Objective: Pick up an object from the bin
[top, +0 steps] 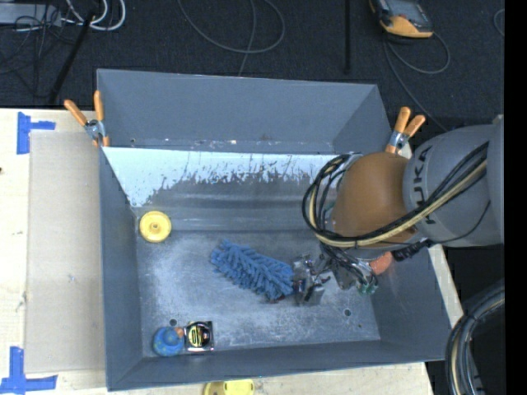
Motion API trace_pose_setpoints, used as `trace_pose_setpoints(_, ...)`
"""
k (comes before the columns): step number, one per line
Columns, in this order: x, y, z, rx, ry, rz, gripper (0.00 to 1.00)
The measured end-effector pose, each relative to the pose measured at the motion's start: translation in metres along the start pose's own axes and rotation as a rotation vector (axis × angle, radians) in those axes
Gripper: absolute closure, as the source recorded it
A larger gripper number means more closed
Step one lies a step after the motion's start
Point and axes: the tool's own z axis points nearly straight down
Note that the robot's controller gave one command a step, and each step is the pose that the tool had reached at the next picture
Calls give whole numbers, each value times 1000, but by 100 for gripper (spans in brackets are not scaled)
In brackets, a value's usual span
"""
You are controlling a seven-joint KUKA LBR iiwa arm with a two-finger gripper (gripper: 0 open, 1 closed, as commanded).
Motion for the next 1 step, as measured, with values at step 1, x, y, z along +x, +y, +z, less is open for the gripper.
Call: trace_pose_setpoints(1, 0, 0, 0, 0, 0, -1, 100)
